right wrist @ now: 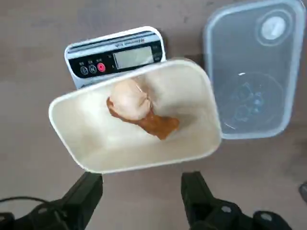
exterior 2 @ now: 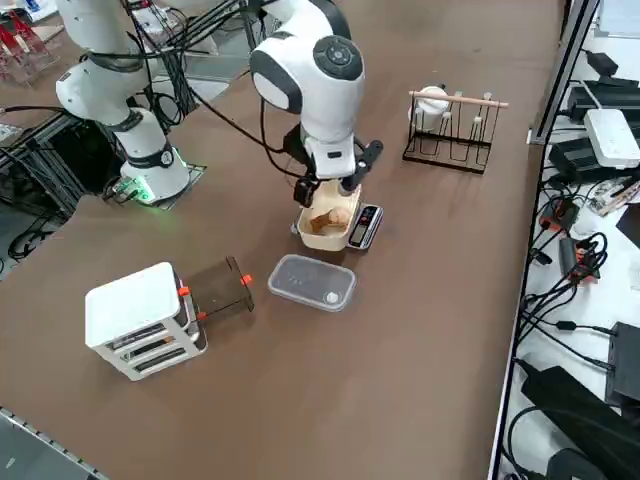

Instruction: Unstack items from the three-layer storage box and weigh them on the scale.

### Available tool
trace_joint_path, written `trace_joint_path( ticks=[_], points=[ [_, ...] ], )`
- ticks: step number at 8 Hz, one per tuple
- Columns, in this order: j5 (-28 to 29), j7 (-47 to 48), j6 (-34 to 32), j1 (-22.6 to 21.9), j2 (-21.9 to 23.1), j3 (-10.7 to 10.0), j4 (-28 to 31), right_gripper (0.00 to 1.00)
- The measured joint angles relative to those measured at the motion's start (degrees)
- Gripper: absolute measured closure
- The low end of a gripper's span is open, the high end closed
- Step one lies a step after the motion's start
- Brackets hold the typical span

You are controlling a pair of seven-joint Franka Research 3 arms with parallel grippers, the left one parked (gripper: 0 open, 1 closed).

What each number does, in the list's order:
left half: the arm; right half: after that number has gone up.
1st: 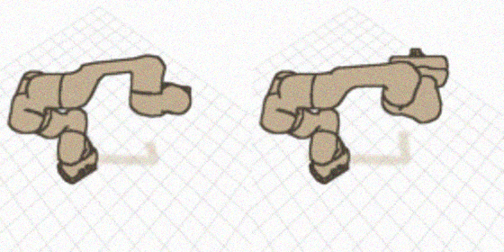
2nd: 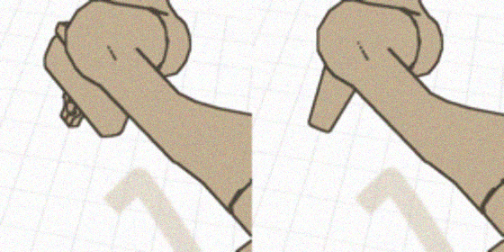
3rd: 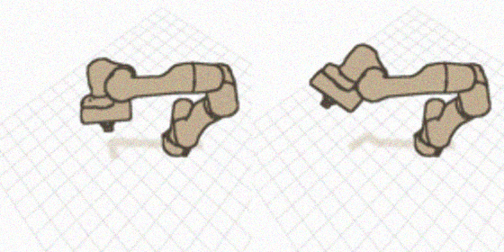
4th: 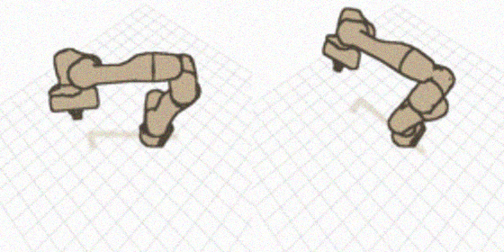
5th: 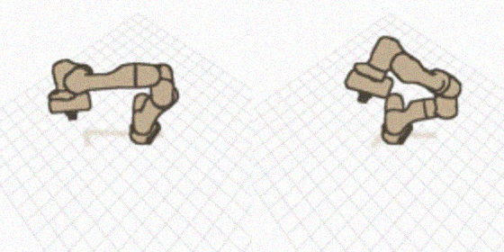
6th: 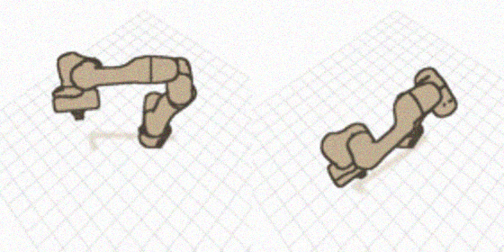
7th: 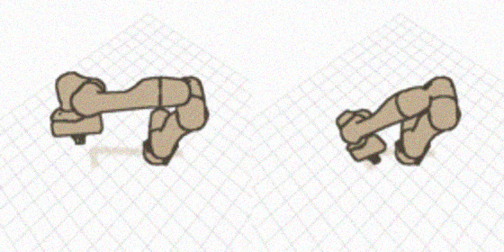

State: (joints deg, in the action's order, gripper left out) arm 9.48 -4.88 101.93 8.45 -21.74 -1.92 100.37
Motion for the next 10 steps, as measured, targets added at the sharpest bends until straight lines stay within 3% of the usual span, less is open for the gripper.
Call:
trace_joint_path(
  ticks=[1,3,6,7,10],
  points=[
    [-1.12,-2.72,-1.25,0.24,0.49,-0.50,-0.02,0.03],
    [-9.09,-13.70,-3.74,1.37,1.21,-2.16,-0.08,0.20],
    [-19.83,-32.92,-3.26,5.13,1.25,-2.68,-0.03,0.84],
    [-21.85,-39.32,-1.36,6.67,0.62,-2.70,0.15,0.96],
    [-23.38,-50.27,8.47,11.09,-2.05,-2.52,3.86,0.99]
  ],
)
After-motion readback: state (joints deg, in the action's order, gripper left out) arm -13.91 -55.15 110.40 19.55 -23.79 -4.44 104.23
